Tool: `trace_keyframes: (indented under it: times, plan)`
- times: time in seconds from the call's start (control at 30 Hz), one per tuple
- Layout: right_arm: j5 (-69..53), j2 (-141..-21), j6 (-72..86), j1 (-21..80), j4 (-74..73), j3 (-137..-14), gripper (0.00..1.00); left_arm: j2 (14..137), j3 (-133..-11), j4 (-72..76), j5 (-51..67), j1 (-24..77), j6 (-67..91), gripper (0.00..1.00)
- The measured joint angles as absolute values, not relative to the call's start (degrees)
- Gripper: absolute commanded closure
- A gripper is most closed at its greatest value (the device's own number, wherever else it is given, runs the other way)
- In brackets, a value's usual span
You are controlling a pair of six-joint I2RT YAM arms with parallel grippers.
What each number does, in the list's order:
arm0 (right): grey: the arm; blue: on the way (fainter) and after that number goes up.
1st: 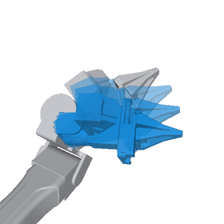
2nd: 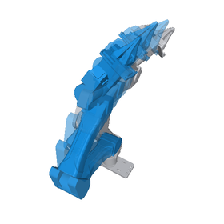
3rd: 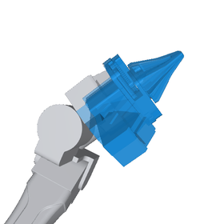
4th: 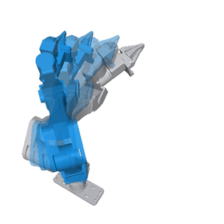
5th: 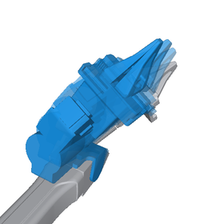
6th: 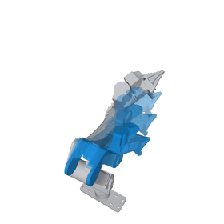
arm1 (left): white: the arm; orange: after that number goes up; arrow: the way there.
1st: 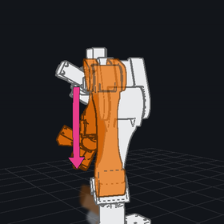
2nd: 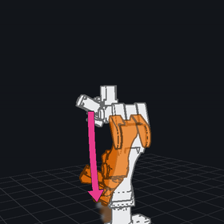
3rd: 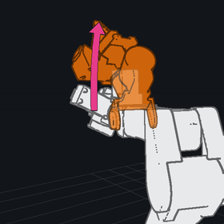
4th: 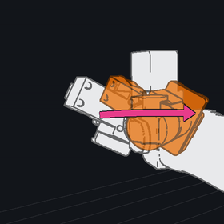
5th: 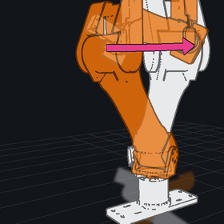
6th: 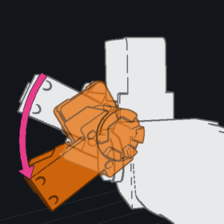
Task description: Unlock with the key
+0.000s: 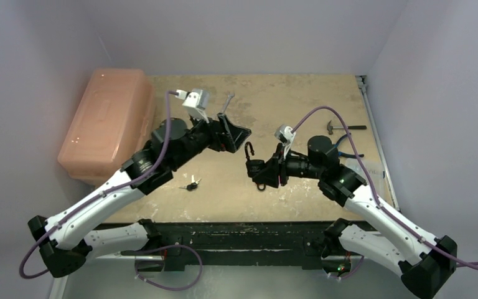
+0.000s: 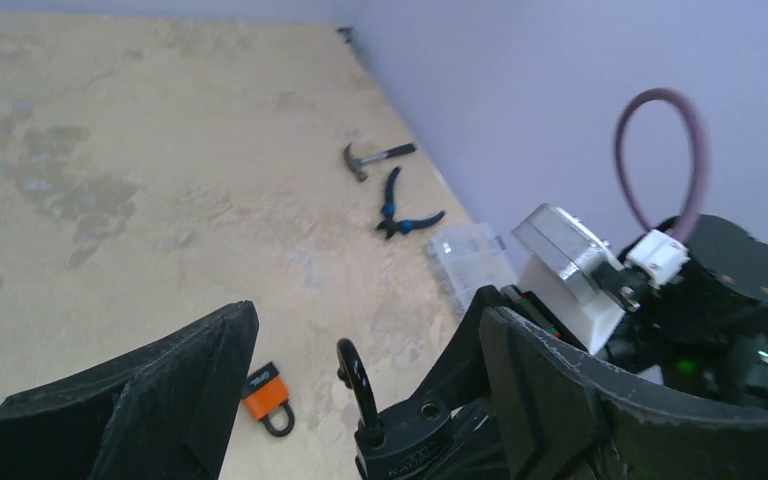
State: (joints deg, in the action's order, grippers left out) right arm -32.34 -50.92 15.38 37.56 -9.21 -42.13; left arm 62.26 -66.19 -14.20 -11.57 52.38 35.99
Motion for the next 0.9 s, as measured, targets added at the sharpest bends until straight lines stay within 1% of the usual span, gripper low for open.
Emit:
trace_keyframes:
  times: [0.1,0.2,0.43,0.53,0.67,0.83,0.87,0.9]
  plan:
    - [-37.7,-49.6,17.0,37.6,-7.1,-42.1,1.0,57.1,-63.2,-9.0,-2.8,49.4,33.4,0.12]
    - [-43.4,-48.6,18.7,37.6,-4.1,-42.2,1.0,54.5,-60.5,-5.5,5.5,48.5,31.8,0.09]
    - [-55.4,-47.2,24.5,37.6,4.4,-42.3,1.0,53.1,-56.6,2.0,20.0,48.4,30.8,0.08]
    - [-58.4,-47.2,26.2,37.6,6.5,-42.5,1.0,53.2,-55.6,5.2,24.7,48.4,30.9,0.1]
    - [-59.9,-47.2,27.6,37.6,8.2,-42.5,1.0,54.0,-55.2,9.2,30.4,48.4,31.9,0.16]
    - [-60.8,-47.2,29.0,37.6,10.0,-42.5,1.0,55.2,-54.4,12.5,35.8,48.4,33.0,0.18]
    - [-61.0,-47.2,29.2,37.6,10.4,-42.5,1.0,55.5,-54.4,12.8,36.4,48.4,33.4,0.21]
    - [-61.1,-47.2,29.4,37.6,10.8,-42.5,1.0,55.8,-54.4,12.8,37.1,48.4,33.5,0.27]
